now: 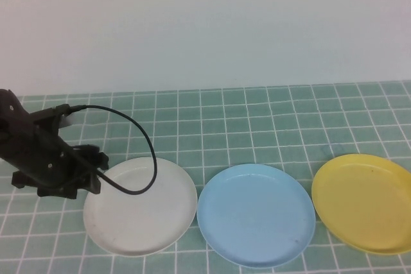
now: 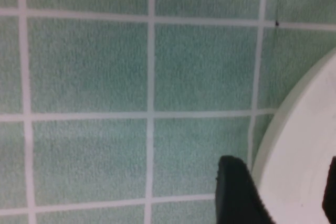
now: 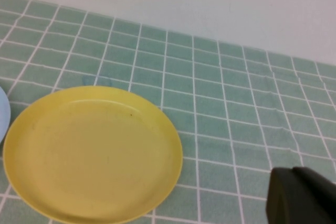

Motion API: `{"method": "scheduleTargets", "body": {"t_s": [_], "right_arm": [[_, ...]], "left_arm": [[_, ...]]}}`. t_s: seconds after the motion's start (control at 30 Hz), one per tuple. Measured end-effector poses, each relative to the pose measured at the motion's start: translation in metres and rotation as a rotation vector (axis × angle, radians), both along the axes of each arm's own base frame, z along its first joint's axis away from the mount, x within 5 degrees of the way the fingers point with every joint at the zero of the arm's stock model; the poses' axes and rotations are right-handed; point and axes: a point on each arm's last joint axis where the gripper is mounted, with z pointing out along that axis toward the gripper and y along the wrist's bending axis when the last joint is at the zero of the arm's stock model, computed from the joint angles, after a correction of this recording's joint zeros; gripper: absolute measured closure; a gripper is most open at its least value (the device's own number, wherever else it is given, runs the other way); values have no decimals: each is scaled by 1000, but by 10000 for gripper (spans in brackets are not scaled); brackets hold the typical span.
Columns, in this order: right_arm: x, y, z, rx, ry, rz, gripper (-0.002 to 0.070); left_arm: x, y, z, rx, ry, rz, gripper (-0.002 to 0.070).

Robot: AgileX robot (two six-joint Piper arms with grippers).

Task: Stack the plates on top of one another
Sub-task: Pick up the white plate

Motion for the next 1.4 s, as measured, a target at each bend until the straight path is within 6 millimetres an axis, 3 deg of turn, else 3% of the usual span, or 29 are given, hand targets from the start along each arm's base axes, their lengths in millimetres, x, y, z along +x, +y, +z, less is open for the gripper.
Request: {"method": "scheduleTargets", "body": {"t_s": [0.47, 0.73, 1.4], "right_arm": [[0, 0, 0, -7, -5, 0, 678], [0, 0, 1, -8, -9, 0, 678], [1, 0, 2, -28, -17, 8, 678]], "left_arm": [[-1, -1, -16, -2, 82, -2, 393], [-1, -1, -16, 3, 84, -14, 554], [-1, 0, -16, 19, 76, -49, 585]]}}
